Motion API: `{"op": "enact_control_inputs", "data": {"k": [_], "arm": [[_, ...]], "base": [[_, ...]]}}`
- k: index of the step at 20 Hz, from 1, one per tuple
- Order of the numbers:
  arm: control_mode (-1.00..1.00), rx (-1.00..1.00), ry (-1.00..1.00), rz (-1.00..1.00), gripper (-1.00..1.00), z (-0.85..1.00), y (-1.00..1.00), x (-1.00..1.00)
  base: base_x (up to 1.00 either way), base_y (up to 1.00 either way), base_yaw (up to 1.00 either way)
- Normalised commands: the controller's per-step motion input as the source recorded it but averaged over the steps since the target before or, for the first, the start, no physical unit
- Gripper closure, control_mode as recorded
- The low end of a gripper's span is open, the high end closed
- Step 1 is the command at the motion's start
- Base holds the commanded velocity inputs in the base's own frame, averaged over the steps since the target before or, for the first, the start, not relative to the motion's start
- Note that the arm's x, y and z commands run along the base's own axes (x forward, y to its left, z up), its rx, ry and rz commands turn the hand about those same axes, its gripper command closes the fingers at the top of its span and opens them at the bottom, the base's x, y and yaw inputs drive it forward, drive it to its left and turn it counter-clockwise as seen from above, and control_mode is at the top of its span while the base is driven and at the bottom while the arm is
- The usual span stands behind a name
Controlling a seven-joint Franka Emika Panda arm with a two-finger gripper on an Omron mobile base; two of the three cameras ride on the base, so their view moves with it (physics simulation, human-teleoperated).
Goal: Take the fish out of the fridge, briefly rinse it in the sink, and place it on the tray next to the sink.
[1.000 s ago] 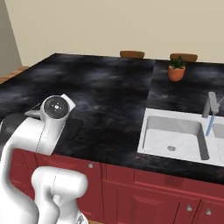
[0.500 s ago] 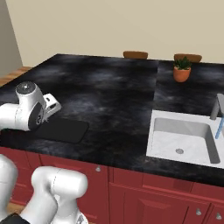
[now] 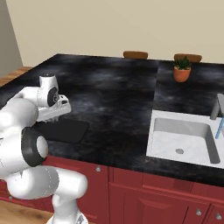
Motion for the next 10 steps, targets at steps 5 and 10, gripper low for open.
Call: {"op": "enact_control_inputs", "data": {"k": [5, 10], "arm": [[-1.00, 0.00, 0.01, -0.04, 1.00, -0.71, 0.07, 1.00], [-1.00, 0.00, -0.10, 0.00, 1.00, -0.98, 0.21, 0.80]], "base": [[0.00, 0.00, 0.00], [0.00, 0.00, 0.00]]}}
